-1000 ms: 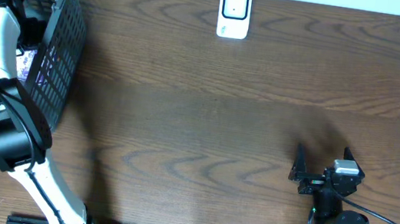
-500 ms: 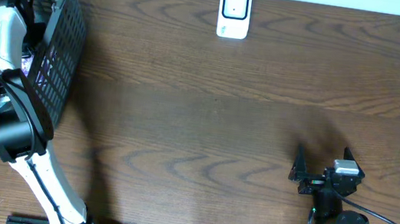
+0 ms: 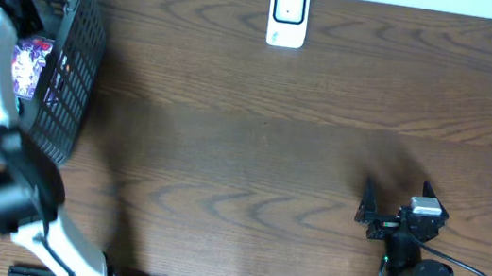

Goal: Scan the item barcode
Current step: 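Reach the left gripper into the basket and grasp the purple package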

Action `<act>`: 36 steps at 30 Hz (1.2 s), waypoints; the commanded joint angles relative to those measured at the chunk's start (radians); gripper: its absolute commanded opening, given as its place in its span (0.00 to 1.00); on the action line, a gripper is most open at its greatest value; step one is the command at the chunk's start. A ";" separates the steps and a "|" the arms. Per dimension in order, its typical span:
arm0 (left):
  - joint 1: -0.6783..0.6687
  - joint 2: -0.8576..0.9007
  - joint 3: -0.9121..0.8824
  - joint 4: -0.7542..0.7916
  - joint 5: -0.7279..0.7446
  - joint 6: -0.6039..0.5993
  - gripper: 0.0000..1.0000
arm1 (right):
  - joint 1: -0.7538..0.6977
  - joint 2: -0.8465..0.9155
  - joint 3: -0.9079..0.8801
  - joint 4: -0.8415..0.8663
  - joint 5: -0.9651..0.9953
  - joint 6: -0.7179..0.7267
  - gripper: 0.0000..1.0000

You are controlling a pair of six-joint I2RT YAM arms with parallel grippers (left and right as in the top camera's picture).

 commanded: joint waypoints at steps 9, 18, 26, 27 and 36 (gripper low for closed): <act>0.007 -0.255 0.013 0.006 0.017 -0.055 0.59 | -0.002 -0.005 -0.002 -0.004 -0.001 -0.011 0.99; 0.008 -0.094 -0.066 -0.035 0.013 0.006 0.98 | -0.002 -0.005 -0.002 -0.004 -0.001 -0.011 0.99; 0.010 0.089 -0.066 -0.042 0.050 0.006 0.98 | -0.002 -0.005 -0.002 -0.004 -0.001 -0.011 0.99; 0.010 0.109 -0.066 -0.042 0.074 0.007 0.98 | -0.002 -0.005 -0.002 -0.004 -0.001 -0.011 0.99; 0.012 0.256 -0.066 -0.018 0.144 0.090 0.98 | -0.002 -0.005 -0.002 -0.004 -0.001 -0.011 0.99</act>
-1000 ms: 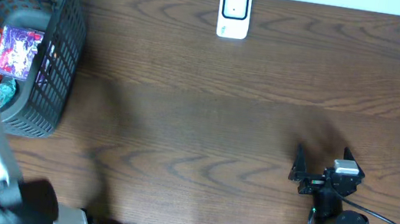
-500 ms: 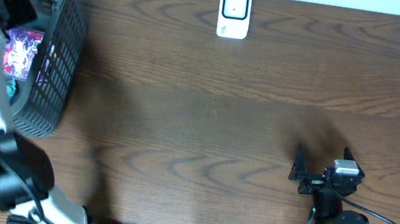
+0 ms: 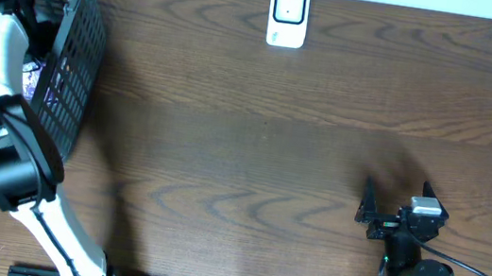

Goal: Scan the item barcode
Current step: 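Reach the left gripper into the basket and grasp the purple package, then carry the purple package to the scanner and set it down beside it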

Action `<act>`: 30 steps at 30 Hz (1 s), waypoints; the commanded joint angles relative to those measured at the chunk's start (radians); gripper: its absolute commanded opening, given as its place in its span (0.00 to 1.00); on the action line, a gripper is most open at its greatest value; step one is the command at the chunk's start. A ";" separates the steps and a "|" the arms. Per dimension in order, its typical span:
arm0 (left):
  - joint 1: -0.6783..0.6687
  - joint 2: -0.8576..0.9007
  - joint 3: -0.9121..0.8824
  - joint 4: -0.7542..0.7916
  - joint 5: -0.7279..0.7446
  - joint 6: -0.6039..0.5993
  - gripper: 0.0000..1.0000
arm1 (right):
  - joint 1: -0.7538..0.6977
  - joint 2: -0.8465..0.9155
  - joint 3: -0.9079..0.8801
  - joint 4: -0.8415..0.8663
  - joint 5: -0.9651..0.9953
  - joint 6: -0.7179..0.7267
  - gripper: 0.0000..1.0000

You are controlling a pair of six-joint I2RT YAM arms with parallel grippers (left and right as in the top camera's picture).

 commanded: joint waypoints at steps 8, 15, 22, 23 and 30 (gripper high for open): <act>0.029 0.120 0.000 -0.003 0.015 0.034 0.98 | -0.002 -0.005 -0.002 -0.003 -0.001 -0.011 0.99; 0.030 0.190 0.000 -0.040 0.015 0.034 0.41 | -0.002 -0.005 -0.002 -0.004 -0.001 -0.011 0.99; 0.030 0.113 0.019 -0.051 0.026 -0.023 0.07 | -0.002 -0.004 -0.002 -0.004 -0.001 -0.011 0.99; 0.030 0.085 0.023 -0.052 0.026 -0.040 0.07 | -0.002 -0.004 -0.002 -0.004 -0.001 -0.011 0.99; 0.029 -0.227 0.057 -0.009 0.026 -0.062 0.07 | -0.002 -0.004 -0.002 -0.004 -0.001 -0.011 0.99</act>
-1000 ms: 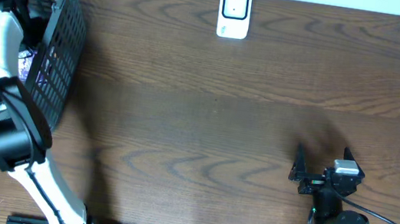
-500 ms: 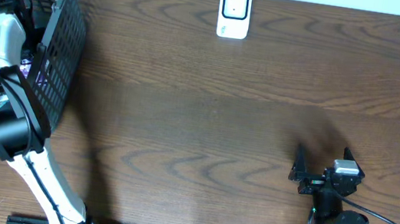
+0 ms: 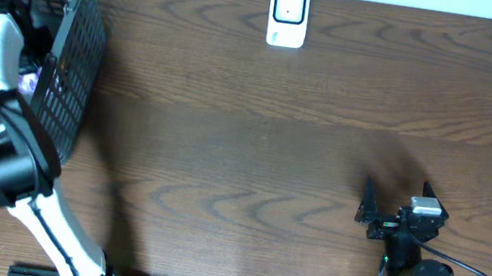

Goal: Scan the item barcode
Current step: 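Carry the purple package to the scanner and set it down beside it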

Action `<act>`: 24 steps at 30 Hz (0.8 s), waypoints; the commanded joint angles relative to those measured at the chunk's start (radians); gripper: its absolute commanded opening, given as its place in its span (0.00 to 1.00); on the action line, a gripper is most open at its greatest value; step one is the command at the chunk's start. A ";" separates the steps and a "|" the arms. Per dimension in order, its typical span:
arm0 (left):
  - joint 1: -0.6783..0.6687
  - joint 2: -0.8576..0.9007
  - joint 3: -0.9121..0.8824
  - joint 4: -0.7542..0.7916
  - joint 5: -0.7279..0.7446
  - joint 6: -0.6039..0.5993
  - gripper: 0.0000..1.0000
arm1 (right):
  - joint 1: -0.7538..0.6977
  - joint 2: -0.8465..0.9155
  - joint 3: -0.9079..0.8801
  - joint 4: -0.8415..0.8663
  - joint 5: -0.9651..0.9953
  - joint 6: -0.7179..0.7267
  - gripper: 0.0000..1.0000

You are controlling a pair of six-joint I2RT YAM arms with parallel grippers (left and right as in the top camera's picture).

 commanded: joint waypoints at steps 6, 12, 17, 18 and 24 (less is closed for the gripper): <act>0.003 -0.470 0.022 0.153 0.014 -0.061 0.07 | -0.002 -0.004 -0.002 -0.004 -0.001 -0.011 0.99; -0.004 -0.655 0.022 0.222 0.063 -0.422 0.07 | -0.002 -0.004 -0.002 -0.004 -0.001 -0.011 0.99; -0.093 -0.691 0.022 0.272 0.404 -0.635 0.07 | -0.002 -0.004 -0.002 -0.004 -0.001 -0.011 0.99; -0.130 -0.686 0.020 0.284 0.436 -0.640 0.07 | -0.002 -0.004 -0.002 -0.003 -0.001 -0.011 0.99; -0.431 -0.594 0.018 0.284 0.439 -0.526 0.07 | -0.002 -0.004 -0.002 -0.004 -0.001 -0.011 0.99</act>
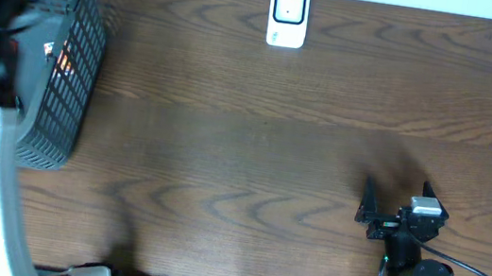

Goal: Scan the item barcode
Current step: 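Carry the purple package to the scanner and set it down beside it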

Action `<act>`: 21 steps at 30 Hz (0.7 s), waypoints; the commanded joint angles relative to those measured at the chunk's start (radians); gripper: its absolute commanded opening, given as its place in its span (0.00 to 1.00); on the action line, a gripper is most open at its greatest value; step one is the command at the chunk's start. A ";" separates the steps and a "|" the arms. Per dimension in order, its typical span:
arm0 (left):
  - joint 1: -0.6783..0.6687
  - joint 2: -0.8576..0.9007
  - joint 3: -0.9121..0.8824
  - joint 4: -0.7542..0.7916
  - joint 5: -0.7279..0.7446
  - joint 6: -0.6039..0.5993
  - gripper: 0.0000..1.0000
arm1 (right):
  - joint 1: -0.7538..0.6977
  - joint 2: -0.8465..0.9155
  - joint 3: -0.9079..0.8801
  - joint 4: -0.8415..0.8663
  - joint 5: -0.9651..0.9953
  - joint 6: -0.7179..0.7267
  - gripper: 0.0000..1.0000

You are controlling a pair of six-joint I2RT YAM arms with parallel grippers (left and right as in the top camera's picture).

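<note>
A blurred purple and white packet shows at the top left corner, above the far rim of the black mesh basket [59,94]. My left gripper is raised close to the camera there, blurred, and appears shut on the packet. The white barcode scanner [288,15] stands at the back middle of the table. My right gripper [368,209] rests open near the front right, holding nothing.
The left arm's white link fills the left edge of the view. Something red and orange [55,52] shows through the basket's wall. Brown wooden tabletop [254,149] lies between basket, scanner and right arm.
My left arm has come up out of the basket and now sits high, near the camera. The purple packet is no longer inside the basket; it shows at the gripper's end.
The left arm reached into the basket beside the purple packet. At the two later moments its gripper sat deeper in the basket over the packet. Now the arm is raised with the packet at its tip. The right arm and scanner have stayed put.
</note>
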 commanded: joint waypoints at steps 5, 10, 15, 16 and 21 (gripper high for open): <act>-0.322 0.186 -0.005 -0.004 0.074 0.166 0.07 | -0.002 -0.004 -0.002 -0.004 -0.001 -0.011 0.99; -0.475 0.356 -0.005 -0.036 0.045 0.183 0.07 | -0.002 -0.004 -0.002 -0.004 -0.001 -0.011 0.99; -0.579 0.494 -0.005 -0.050 -0.186 0.176 0.07 | -0.002 -0.004 -0.002 -0.004 -0.001 -0.011 0.99; -0.597 0.518 -0.005 -0.056 -0.247 0.167 0.07 | -0.002 -0.004 -0.002 -0.004 -0.001 -0.011 0.99; -0.671 0.616 -0.005 -0.063 -0.414 0.127 0.23 | -0.002 -0.004 -0.002 -0.004 -0.001 -0.011 0.99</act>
